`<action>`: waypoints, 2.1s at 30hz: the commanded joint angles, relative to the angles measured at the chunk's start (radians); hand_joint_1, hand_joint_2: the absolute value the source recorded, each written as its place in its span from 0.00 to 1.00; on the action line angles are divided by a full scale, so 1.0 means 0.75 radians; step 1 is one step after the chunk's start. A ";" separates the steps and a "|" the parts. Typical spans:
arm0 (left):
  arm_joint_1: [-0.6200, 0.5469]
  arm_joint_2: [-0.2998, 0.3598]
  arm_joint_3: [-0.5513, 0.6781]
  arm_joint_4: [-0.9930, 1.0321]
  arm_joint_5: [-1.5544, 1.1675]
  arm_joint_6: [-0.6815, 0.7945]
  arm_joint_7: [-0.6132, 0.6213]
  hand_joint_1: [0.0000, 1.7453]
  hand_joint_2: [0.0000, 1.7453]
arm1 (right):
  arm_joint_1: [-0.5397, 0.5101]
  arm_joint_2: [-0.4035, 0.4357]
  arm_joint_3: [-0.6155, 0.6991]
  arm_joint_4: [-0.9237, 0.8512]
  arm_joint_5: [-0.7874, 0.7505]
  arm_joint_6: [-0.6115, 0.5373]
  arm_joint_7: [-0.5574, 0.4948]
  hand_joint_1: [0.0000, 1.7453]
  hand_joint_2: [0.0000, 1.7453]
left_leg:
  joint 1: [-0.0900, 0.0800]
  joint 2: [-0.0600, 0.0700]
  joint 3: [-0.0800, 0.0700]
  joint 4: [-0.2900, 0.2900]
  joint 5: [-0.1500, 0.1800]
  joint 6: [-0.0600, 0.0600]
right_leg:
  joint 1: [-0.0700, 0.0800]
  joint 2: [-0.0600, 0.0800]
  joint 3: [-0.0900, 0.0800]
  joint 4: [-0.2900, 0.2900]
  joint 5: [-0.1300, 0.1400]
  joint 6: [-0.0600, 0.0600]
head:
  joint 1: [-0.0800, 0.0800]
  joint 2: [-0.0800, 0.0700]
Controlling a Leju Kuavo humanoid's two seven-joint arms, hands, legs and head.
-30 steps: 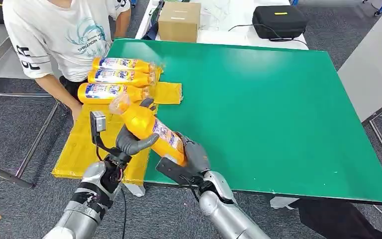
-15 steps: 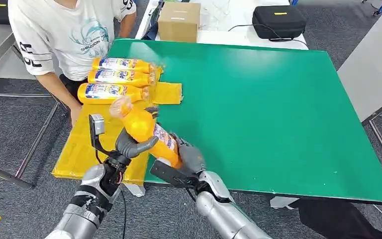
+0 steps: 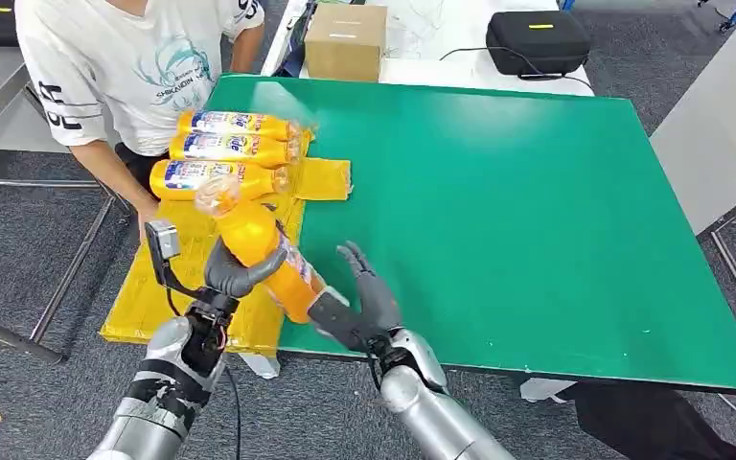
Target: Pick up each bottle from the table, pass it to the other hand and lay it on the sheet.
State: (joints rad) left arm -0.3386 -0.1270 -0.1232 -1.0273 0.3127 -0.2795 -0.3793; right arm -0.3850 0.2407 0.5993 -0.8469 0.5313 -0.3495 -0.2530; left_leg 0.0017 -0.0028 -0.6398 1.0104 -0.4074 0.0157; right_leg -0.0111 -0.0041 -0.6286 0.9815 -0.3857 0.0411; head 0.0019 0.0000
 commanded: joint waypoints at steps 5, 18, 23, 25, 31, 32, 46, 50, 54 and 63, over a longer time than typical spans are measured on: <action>-0.221 0.125 0.021 0.212 -0.522 0.391 -0.181 1.00 1.00 | 0.087 -0.052 -0.164 -0.336 -0.166 -0.040 -0.135 0.00 1.00 | 0.001 -0.003 0.005 0.001 -0.002 -0.002 | 0.001 -0.002 0.005 0.002 -0.003 -0.002 | 0.000 0.000; -0.491 0.335 -0.426 0.823 -1.742 0.791 -0.083 1.00 1.00 | 0.086 -0.053 -0.205 -0.410 -0.267 0.008 -0.172 0.00 1.00 | 0.000 -0.002 0.007 -0.001 -0.001 -0.001 | 0.000 -0.002 0.006 0.000 -0.002 -0.002 | 0.001 0.000; -0.500 0.354 -0.451 0.872 -1.758 0.755 -0.114 1.00 1.00 | 0.065 -0.048 -0.202 -0.386 -0.272 0.025 -0.175 0.00 1.00 | 0.001 0.003 0.010 0.000 -0.003 -0.002 | 0.001 0.002 0.008 0.001 -0.003 -0.002 | 0.001 0.000; -0.502 0.350 -0.451 0.872 -1.758 0.753 -0.114 1.00 1.00 | 0.065 -0.047 -0.202 -0.386 -0.272 0.025 -0.175 0.00 1.00 | 0.002 0.003 0.009 0.001 -0.004 -0.002 | 0.002 0.002 0.007 0.001 -0.003 -0.002 | 0.001 0.000; -0.516 0.358 -0.492 0.896 -1.796 0.686 -0.099 1.00 1.00 | 0.056 -0.047 -0.196 -0.373 -0.273 0.036 -0.176 0.00 1.00 | 0.001 0.002 0.003 0.000 -0.001 -0.001 | 0.001 0.001 0.003 0.000 -0.001 -0.001 | 0.001 0.000; -0.453 0.356 -0.526 0.928 -1.825 0.603 -0.087 1.00 1.00 | 0.100 -0.048 -0.204 -0.312 -0.295 0.064 -0.134 0.00 1.00 | 0.002 0.002 0.007 0.001 -0.002 -0.002 | 0.002 0.001 0.006 0.001 -0.002 -0.002 | 0.000 0.000; -0.489 0.327 -0.640 1.027 -1.957 0.571 0.069 1.00 1.00 | 0.036 -0.010 -0.179 -0.146 -0.313 0.089 -0.221 0.00 1.00 | 0.000 0.004 0.016 -0.003 -0.002 -0.003 | 0.000 0.004 0.014 0.000 0.000 -0.002 | 0.000 0.000; -0.487 0.296 -0.619 1.028 -1.955 0.606 0.132 0.00 1.00 | 0.029 -0.006 -0.166 -0.136 -0.305 0.097 -0.209 0.00 1.00 | 0.000 0.004 0.021 -0.003 -0.002 -0.004 | 0.001 0.005 0.018 -0.001 0.000 -0.003 | 0.001 0.000; -0.485 0.290 -0.630 1.025 -1.975 0.634 0.116 0.00 1.00 | 0.018 -0.009 -0.160 -0.133 -0.305 0.110 -0.208 0.00 1.00 | 0.000 0.002 0.022 -0.003 -0.001 -0.003 | 0.000 0.003 0.019 0.000 0.000 -0.003 | 0.001 0.000; -0.469 0.272 -0.566 1.007 -1.920 0.661 0.065 0.00 1.00 | 0.014 -0.013 -0.156 -0.128 -0.296 0.115 -0.192 0.00 1.00 | 0.000 0.002 0.024 -0.004 -0.001 -0.003 | 0.000 0.003 0.023 -0.001 -0.001 -0.004 | 0.000 0.000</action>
State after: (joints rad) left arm -0.7209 0.0988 -0.5505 -0.3387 -1.1639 0.2140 -0.2914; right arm -0.3279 0.2468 0.4578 -1.0140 0.3071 -0.2701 -0.4059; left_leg 0.0020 -0.0042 -0.6262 1.0096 -0.4064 0.0145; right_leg -0.0111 -0.0044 -0.6146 0.9822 -0.3858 0.0397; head 0.0019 0.0000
